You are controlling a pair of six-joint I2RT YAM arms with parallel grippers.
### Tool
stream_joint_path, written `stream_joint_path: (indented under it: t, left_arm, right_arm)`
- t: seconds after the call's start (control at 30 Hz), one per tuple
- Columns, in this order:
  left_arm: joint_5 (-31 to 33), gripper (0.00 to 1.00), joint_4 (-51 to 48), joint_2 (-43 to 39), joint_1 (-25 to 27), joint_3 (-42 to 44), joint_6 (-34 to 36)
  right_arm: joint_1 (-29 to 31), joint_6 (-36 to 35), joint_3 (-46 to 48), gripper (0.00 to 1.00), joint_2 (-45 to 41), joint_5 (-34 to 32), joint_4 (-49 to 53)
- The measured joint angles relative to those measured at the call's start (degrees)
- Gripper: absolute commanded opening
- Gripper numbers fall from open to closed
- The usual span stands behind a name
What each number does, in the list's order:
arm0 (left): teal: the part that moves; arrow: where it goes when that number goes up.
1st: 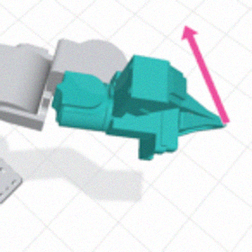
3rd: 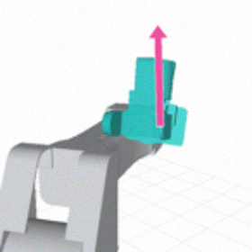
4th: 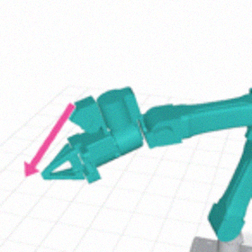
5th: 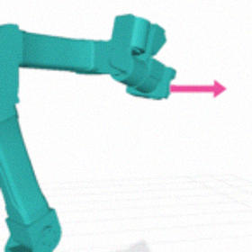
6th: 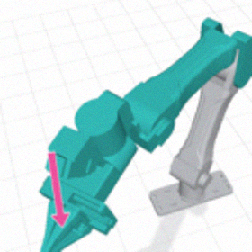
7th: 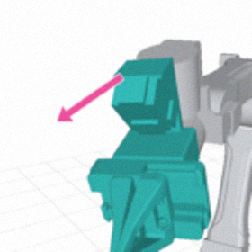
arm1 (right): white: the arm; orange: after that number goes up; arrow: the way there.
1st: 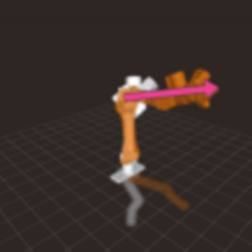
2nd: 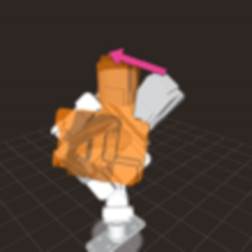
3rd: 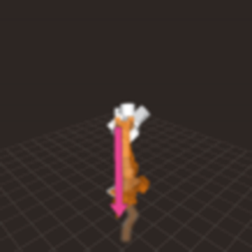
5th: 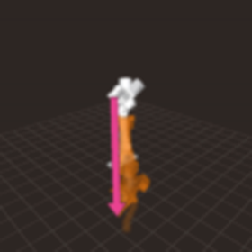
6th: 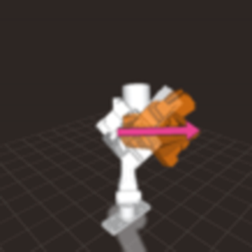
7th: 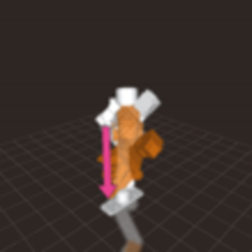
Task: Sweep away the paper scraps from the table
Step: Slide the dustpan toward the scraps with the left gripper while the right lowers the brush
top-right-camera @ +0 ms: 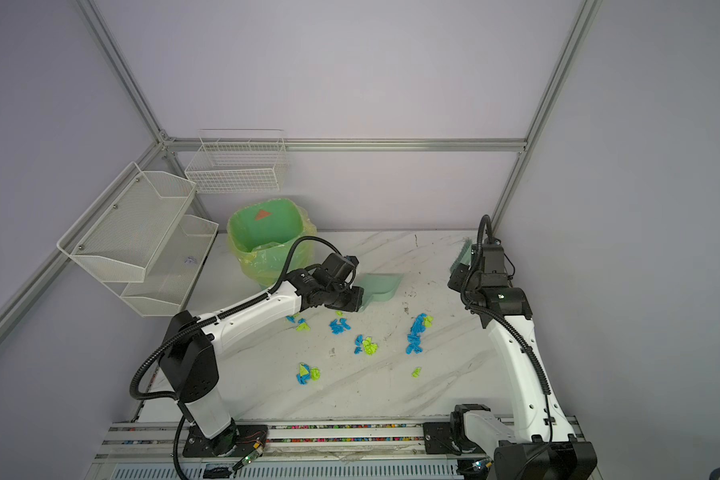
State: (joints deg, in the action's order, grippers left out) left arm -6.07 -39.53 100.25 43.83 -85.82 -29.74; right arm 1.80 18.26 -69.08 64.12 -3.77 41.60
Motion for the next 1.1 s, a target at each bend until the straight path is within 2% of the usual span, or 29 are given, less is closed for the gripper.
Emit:
stream_joint_path:
  t: [0.27, 0.5, 0.73, 1.1]
  left_arm:
    - [-1.8, 0.00, -6.6, -5.2, 0.3, 0.2, 7.0]
    - [0.5, 0.00, -11.5, -10.1, 2.6, 0.2, 12.5]
    - [4.4, 0.00, -15.5, -8.2, 5.3, 0.2, 17.4]
    - [7.4, 0.00, -18.1, -4.2, 8.9, 0.2, 22.3]
  right_arm:
    - [0.5, -2.4, -0.5, 0.00, 2.7, -1.7, 6.7]
    - [3.5, -2.7, -0.4, 0.00, 5.0, -2.1, 9.1]
    - [10.1, -2.1, 0.9, 0.00, 8.1, -4.0, 10.1]
    - [10.5, -1.5, 3.0, 0.00, 8.2, -5.8, 10.6]
